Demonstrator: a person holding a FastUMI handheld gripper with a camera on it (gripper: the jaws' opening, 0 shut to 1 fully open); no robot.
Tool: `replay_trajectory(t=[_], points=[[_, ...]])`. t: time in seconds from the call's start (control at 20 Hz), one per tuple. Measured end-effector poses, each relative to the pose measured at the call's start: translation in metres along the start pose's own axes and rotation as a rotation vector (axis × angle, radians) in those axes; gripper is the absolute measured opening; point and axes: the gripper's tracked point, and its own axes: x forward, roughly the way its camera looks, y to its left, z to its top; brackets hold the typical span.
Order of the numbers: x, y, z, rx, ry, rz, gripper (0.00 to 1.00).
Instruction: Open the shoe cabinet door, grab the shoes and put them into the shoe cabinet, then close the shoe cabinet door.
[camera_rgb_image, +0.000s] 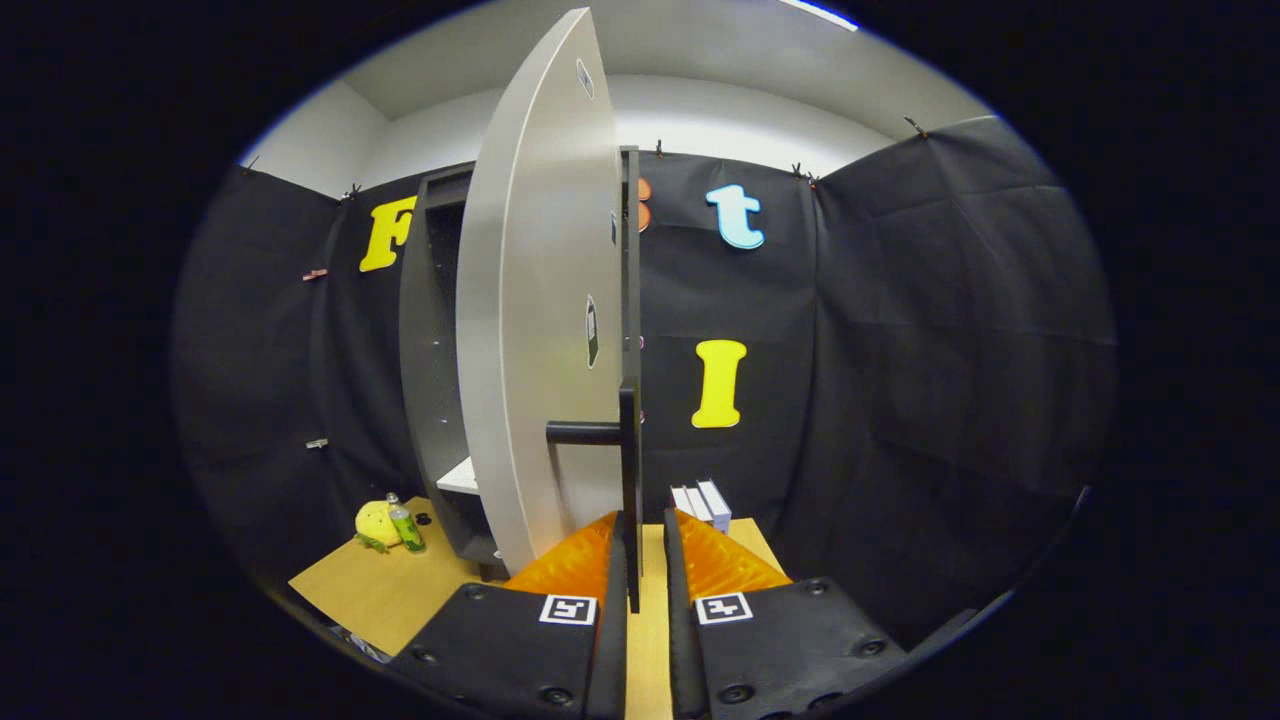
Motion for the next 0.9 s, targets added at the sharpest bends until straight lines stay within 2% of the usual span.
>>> replay_trajectory(t=[0.05,0.1,0.15,0.3,0.35,0.55,0.9], points=[[-0.001,-0.004,-0.001,0.035,0.010,0.003,0.22],[-0.005,-0.007,-0.002,0.056,0.019,0.005,0.35],[-0.007,-0.017,-0.002,0.053,0.014,-0.007,0.41],[-0.017,-0.034,0.002,0.035,-0.010,-0.037,0.55],[-0.021,-0.036,0.001,0.045,-0.008,-0.035,0.55],[-0.049,-0.042,-0.010,0.046,0.019,-0.019,1.00],[-0.112,-0.012,-0.042,0.005,0.062,0.060,0.98]])
